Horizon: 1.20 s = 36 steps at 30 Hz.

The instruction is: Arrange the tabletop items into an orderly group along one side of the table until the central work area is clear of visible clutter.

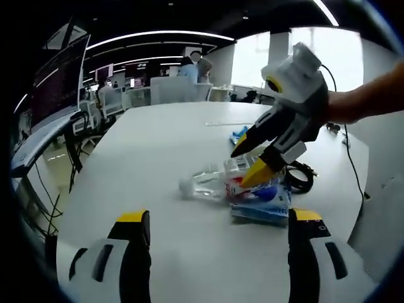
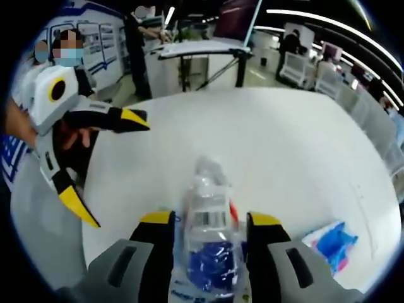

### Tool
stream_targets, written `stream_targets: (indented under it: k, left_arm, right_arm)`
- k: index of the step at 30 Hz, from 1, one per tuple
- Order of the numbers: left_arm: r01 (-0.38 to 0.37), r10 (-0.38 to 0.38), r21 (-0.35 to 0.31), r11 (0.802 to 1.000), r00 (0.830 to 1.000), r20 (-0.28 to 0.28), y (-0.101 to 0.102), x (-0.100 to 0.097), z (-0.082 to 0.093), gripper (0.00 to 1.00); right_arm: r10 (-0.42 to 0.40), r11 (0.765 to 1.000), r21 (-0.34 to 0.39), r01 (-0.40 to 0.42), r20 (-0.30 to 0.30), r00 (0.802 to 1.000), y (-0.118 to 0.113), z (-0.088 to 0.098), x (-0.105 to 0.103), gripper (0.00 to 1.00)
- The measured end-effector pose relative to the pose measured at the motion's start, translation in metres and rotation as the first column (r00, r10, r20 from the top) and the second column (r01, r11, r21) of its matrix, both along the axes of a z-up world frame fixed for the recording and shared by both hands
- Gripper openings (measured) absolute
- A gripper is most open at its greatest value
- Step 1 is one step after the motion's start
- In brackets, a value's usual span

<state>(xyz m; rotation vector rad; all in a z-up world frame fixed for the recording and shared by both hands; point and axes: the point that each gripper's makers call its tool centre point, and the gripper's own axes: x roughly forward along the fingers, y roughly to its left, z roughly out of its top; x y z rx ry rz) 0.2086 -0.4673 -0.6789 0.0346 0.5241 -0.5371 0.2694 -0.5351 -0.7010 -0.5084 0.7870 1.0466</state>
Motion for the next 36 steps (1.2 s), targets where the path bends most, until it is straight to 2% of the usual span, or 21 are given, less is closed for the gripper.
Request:
stream_targets:
  k: [3,13,24,28,30,36]
  left_arm:
    - [-0.007,0.007,-0.005,1.0,1.0,-0.002,0.001,0.001,-0.001,0.9]
    - [-0.038,0.038,-0.01,0.999,0.999,-0.01,0.009,0.004,-0.005,0.9]
    - [-0.05,0.049,-0.015,0.999,0.999,-0.015,0.011,0.006,-0.008,0.9]
    - [-0.05,0.05,-0.017,0.999,0.999,-0.018,0.01,0.008,-0.009,0.9]
    - [-0.05,0.05,-0.018,0.999,0.999,-0.019,0.01,0.009,-0.01,0.9]
    - [-0.052,0.051,-0.023,0.998,0.998,-0.027,0.01,0.012,-0.014,0.89]
  right_arm:
    - [0.005,1.0,-0.019,-0.005,-0.037,0.999,0.002,-0.005,-0.002,0.4]
    - [-0.002,0.998,-0.058,0.0,-0.045,0.999,0.002,-0.015,0.003,0.36]
    - [0.002,0.994,-0.106,-0.01,-0.074,0.997,0.006,-0.028,0.003,0.4]
    - [0.02,0.988,-0.148,-0.032,-0.079,0.997,0.007,-0.032,0.0,0.39]
    - [0.062,0.988,-0.135,-0.07,-0.062,0.996,0.011,-0.031,-0.001,0.37]
    - [0.062,0.992,-0.105,-0.066,-0.039,0.997,0.012,-0.028,-0.003,0.32]
